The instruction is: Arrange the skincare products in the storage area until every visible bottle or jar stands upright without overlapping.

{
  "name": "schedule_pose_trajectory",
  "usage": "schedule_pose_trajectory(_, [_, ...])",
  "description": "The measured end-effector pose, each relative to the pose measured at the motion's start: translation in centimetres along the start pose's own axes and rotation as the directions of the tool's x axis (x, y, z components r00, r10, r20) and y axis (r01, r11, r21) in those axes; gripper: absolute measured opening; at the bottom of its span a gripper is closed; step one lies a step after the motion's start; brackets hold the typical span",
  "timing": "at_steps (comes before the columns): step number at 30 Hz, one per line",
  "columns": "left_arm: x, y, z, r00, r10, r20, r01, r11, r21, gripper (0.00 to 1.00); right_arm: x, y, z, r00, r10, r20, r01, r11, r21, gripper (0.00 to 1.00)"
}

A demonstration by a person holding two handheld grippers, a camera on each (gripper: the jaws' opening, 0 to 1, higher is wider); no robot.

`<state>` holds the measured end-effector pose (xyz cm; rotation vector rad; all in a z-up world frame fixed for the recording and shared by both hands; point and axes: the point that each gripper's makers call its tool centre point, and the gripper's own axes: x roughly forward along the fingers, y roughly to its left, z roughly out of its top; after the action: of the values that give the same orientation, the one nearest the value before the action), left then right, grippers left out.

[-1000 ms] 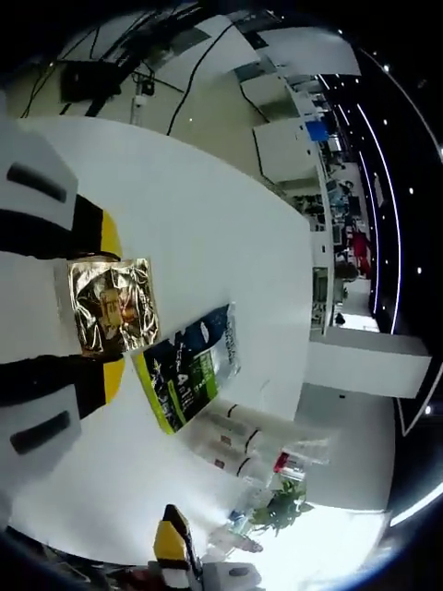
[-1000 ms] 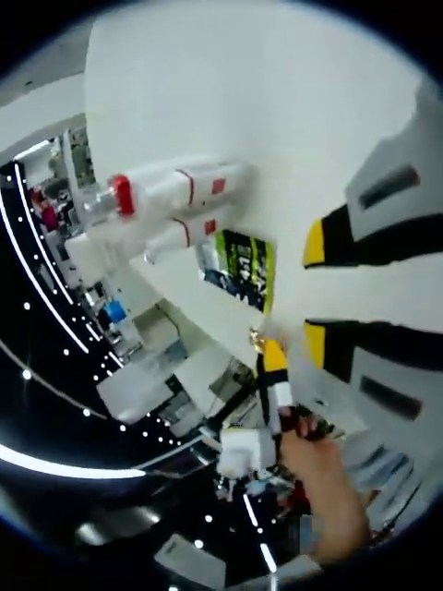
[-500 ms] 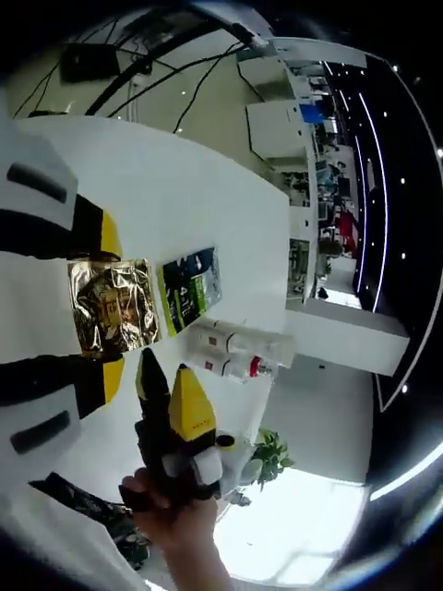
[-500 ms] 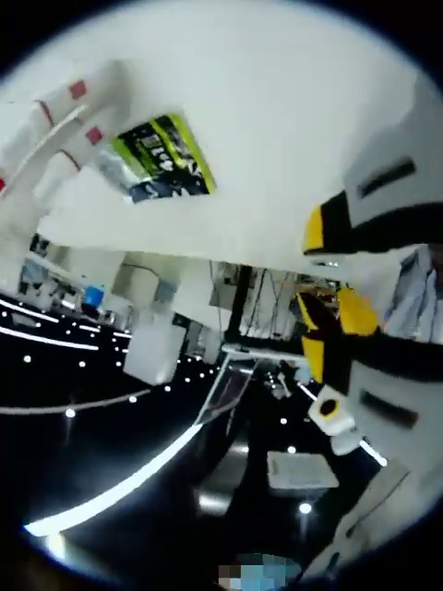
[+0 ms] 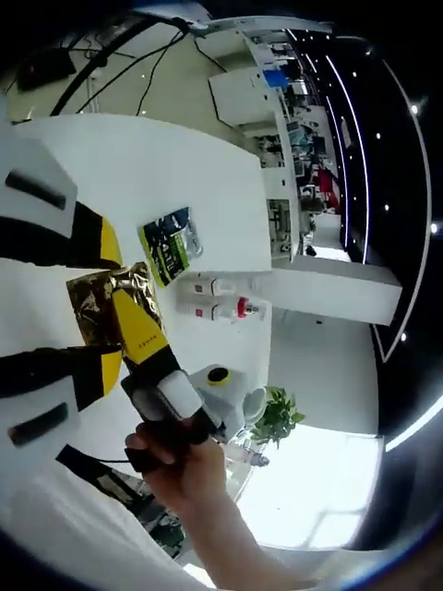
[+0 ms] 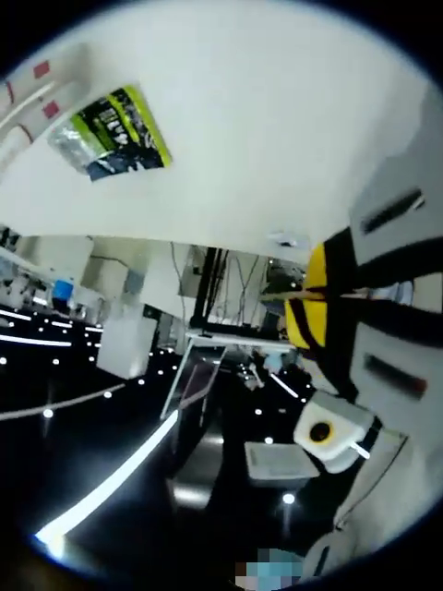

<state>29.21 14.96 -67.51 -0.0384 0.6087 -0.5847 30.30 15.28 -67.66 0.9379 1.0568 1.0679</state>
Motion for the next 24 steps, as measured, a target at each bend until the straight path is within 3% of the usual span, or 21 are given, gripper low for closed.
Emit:
schedule_pose_trajectory(4, [-0.4, -0.5, -0.9, 0.999, -0.047, -0.012, 0.046, 0.995, -0.084, 0.41, -0.8, 0.6, 0.1, 1.000, 0.020, 0.012, -0.019, 1.000, -0.013, 0.01])
schedule_pose_trajectory(6, [-0.6, -0.7, -1.0, 0.994, -0.102, 0.043, 0.108, 0.975, -0.196, 0.44, -1.3, 1.1, 0.3, 0.999, 0.039, 0.020, -0.038, 0.999, -0.018, 0.01])
schedule_pose_trajectory(7, [-0.8, -1.1, -0.6, 0.985, -0.141, 0.101, 0.165, 0.940, -0.299, 0.43, -1.5, 1.1, 0.3, 0.999, 0.048, 0.021, -0.048, 0.999, -0.015, 0.01])
schedule_pose_trajectory(9, [-1.1, -1.6, 0.0, 0.966, -0.194, 0.172, 0.249, 0.879, -0.406, 0.41, -1.6, 1.4, 0.2, 0.998, 0.060, 0.018, -0.060, 0.998, -0.012, 0.01])
schedule_pose_trajectory(10, [-1.3, -1.7, 0.5, 0.954, -0.211, 0.213, 0.292, 0.816, -0.499, 0.39, -1.7, 1.6, 0.1, 0.997, 0.074, 0.012, -0.074, 0.997, -0.011, 0.00])
schedule_pose_trajectory(12, [-1.4, -2.1, 0.4, 0.942, -0.253, 0.220, 0.331, 0.813, -0.479, 0.28, -1.9, 2.1, -0.1, 0.995, 0.099, 0.002, -0.098, 0.995, -0.019, 0.00])
schedule_pose_trajectory(13, [-1.7, -2.7, 0.9, 0.924, -0.290, 0.249, 0.379, 0.770, -0.513, 0.21, -1.9, 2.2, -0.1, 0.995, 0.104, 0.000, -0.104, 0.994, -0.019, 0.00])
schedule_pose_trajectory(15, [-1.7, -2.3, 1.4, 0.918, -0.269, 0.290, 0.392, 0.717, -0.576, 0.19, -2.0, 2.7, 0.0, 0.992, 0.130, 0.005, -0.130, 0.991, -0.014, 0.00])
schedule_pose_trajectory(17, [-1.8, -2.5, 1.6, 0.908, -0.284, 0.309, 0.417, 0.694, -0.587, 0.15, -2.0, 3.0, -0.1, 0.990, 0.140, 0.001, -0.140, 0.990, -0.016, 0.00])
schedule_pose_trajectory(18, [-1.9, -2.3, 1.6, 0.910, -0.274, 0.310, 0.410, 0.701, -0.583, 0.12, -2.0, 3.3, 0.0, 0.989, 0.149, 0.001, -0.149, 0.989, -0.019, 0.00])
schedule_pose_trajectory(21, [-2.2, -2.2, 2.0, 0.900, -0.276, 0.338, 0.430, 0.687, -0.585, 0.03, -2.0, 3.9, 0.1, 0.984, 0.179, 0.002, -0.179, 0.984, -0.018, 0.01])
schedule_pose_trajectory(22, [-2.4, -2.4, 2.1, 0.896, -0.280, 0.345, 0.440, 0.665, -0.603, 0.01, -1.9, 4.1, 0.1, 0.985, 0.171, 0.000, -0.171, 0.985, -0.038, 0.01])
schedule_pose_trajectory(24, [-2.6, -2.2, 2.1, 0.893, -0.283, 0.349, 0.445, 0.664, -0.601, 0.00, -1.8, 4.1, 0.0, 0.986, 0.168, -0.003, -0.168, 0.984, -0.056, 0.02])
